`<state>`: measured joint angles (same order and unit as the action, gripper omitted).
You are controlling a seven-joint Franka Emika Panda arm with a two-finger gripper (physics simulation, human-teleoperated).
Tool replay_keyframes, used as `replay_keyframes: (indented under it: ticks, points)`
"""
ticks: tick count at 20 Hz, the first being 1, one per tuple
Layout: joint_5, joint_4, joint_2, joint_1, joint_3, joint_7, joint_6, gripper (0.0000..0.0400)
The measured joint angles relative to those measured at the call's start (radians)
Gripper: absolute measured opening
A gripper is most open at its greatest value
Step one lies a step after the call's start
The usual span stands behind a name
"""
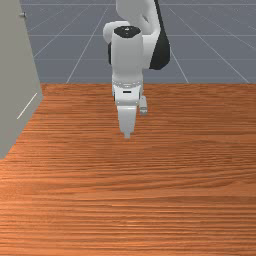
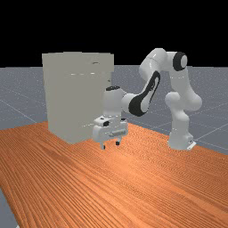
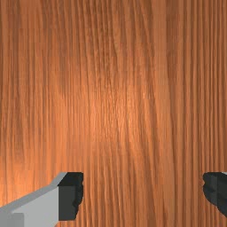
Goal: Open the drawer
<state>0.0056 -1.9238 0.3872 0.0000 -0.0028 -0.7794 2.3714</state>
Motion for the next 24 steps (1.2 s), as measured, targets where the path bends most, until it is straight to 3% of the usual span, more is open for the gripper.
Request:
replay_keyframes:
  ticks: [1, 2, 4, 5, 6, 7, 9, 11, 13, 18, 21, 24]
  points:
    - [-0.017, -0.005, -0.001, 0.004, -0.01, 0.008, -0.012, 0.0249]
    - [-0.026, -0.005, 0.001, 0.005, -0.022, 0.03, -0.03, 0.0308]
    - [-0.034, -0.003, 0.001, 0.002, -0.034, 0.051, -0.049, 0.0366]
    - [-0.057, 0.082, -0.026, 0.021, -0.061, 0.234, -0.274, 0.0225]
    - [-0.065, 0.193, -0.086, 0.037, -0.086, 0.411, -0.455, 0.0137]
    - [-0.072, 0.279, -0.137, 0.051, -0.107, 0.595, -0.572, 0.0084]
    - [-0.083, 0.368, -0.178, 0.078, -0.142, 0.976, -0.698, 0.0031]
    - [-0.077, 0.43, -0.155, 0.1, -0.17, 1.303, -0.787, 0.0012]
    - [-0.067, 0.459, -0.131, 0.106, -0.181, 1.433, -0.832, 0.0004]
    - [-0.06, 0.475, -0.125, 0.112, -0.187, 1.505, -0.89, 0.0]
    - [-0.015, 0.485, -0.139, 0.106, -0.184, 1.512, -0.922, 0.0]
    - [-0.005, 0.613, -0.152, 0.1, -0.19, 1.516, -0.984, 0.0]
